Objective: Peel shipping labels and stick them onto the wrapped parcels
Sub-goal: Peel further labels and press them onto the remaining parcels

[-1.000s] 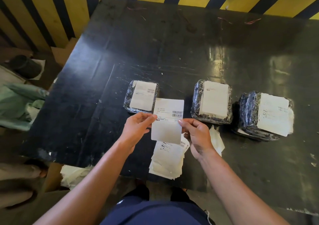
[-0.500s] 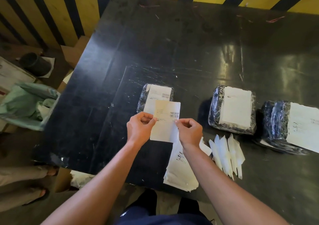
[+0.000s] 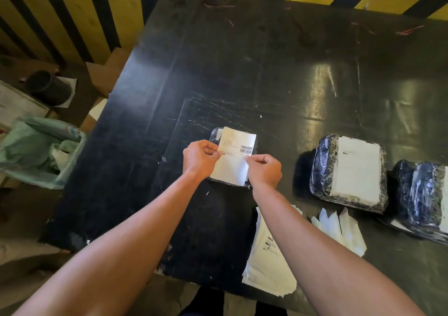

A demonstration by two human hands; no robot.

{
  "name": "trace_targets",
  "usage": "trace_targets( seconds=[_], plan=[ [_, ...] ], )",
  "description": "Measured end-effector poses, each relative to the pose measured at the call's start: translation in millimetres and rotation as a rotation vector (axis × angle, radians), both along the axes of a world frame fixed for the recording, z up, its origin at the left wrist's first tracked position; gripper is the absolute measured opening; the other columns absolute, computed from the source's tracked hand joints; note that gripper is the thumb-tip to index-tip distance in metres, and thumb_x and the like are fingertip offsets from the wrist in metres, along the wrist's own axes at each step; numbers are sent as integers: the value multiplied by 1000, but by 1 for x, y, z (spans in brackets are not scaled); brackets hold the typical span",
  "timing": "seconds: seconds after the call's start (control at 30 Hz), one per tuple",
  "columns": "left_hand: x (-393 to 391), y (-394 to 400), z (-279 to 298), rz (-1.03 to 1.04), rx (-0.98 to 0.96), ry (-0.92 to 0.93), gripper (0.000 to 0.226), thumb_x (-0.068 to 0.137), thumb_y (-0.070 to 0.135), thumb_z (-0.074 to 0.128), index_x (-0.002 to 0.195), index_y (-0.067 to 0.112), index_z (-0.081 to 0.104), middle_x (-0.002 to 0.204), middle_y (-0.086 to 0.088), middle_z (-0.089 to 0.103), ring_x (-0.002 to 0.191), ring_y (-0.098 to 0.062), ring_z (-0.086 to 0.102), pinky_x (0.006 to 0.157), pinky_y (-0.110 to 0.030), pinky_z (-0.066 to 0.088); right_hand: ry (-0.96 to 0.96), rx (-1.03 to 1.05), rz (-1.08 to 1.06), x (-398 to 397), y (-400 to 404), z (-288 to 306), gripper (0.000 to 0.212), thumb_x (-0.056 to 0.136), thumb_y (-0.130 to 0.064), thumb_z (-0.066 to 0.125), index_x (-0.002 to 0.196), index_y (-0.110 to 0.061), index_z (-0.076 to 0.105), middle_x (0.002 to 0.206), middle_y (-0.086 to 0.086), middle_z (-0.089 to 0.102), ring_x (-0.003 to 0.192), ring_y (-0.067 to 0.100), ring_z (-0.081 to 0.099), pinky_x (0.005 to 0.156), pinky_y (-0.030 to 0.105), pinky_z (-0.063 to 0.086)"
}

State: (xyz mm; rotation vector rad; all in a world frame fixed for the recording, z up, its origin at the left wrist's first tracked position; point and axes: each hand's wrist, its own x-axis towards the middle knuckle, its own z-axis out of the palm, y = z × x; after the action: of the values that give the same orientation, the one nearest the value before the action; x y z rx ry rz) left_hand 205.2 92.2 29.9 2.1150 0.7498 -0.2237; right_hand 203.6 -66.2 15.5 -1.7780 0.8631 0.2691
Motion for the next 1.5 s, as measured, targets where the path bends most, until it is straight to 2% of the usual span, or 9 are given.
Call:
trace_targets(
  seconds=[0.17, 0.7, 0.93, 1.03, 1.1, 1.23, 1.3, 1.37, 1.5],
  plan=[
    [12, 4, -12, 14, -21, 34, 21, 91, 24, 81, 110, 16, 79, 103, 0, 77, 91, -11, 69, 53, -12, 44, 20, -43, -1, 13, 8, -12, 9, 85, -24, 82, 82, -24, 74, 89, -8, 76, 85, 18, 70, 90, 45, 60],
    [19, 6, -29, -13, -20, 62, 23, 91, 24, 82, 111, 14, 78, 104, -1, 78, 96, -15, 72, 59, -15, 49, 53, -160, 41, 22, 15, -24, 16, 87, -25, 78, 75, -28, 69, 85, -13, 73, 89, 22, 69, 96, 49, 56],
    [19, 4, -31, -66, 109, 46, 27, 87, 31, 84, 109, 21, 72, 95, 5, 76, 92, -15, 72, 68, -24, 56, 90, -257, 143, 28, 15, -19, 7, 85, -23, 72, 85, -24, 65, 78, -14, 63, 82, 23, 66, 87, 44, 59],
    [11, 6, -30, -155, 281, -29, 36, 86, 33, 84, 113, 25, 61, 106, 5, 65, 94, -17, 64, 78, -35, 58, 46, -356, 201, 25, 11, -19, 27, 84, -29, 76, 97, -22, 53, 92, -7, 62, 86, 26, 63, 80, 41, 55],
    [-1, 9, -31, -353, 400, -144, 31, 89, 28, 80, 115, 24, 64, 117, 3, 62, 104, -19, 60, 84, -36, 56, -133, -489, 308, 16, 5, -25, 30, 85, -28, 77, 97, -21, 50, 100, -4, 58, 89, 26, 60, 80, 39, 46],
    [-31, 16, -51, -781, 515, -254, 52, 97, 27, 65, 148, 21, 54, 160, 0, 45, 149, -24, 41, 115, -43, 44, -583, -736, 837, -19, -8, -42, 28, 92, -25, 64, 119, -18, 64, 126, 2, 63, 118, 25, 59, 91, 43, 44],
    [-41, 19, -62, -846, 492, -181, 64, 106, 33, 51, 165, 23, 28, 176, 2, 12, 163, -18, 8, 129, -40, 20, -572, -698, 1074, -32, -11, -50, 52, 98, -31, 52, 147, -14, 54, 158, 5, 49, 150, 25, 41, 115, 47, 36],
    [-47, 21, -67, -879, 469, -138, 70, 108, 32, 46, 168, 25, 9, 175, 7, -7, 161, -14, -11, 132, -39, 9, -482, -691, 1178, -32, -9, -53, 64, 104, -37, 38, 164, -16, 30, 175, 1, 20, 163, 19, 12, 129, 52, 15],
    [-46, 19, -69, -861, 430, -122, 77, 106, 33, 50, 168, 26, 3, 175, 9, -10, 160, -10, -15, 131, -43, 20, -319, -746, 1236, 3, 9, -47, 66, 108, -44, 18, 168, -19, 6, 177, -3, -6, 162, 16, -11, 129, 59, -4]
  ],
)
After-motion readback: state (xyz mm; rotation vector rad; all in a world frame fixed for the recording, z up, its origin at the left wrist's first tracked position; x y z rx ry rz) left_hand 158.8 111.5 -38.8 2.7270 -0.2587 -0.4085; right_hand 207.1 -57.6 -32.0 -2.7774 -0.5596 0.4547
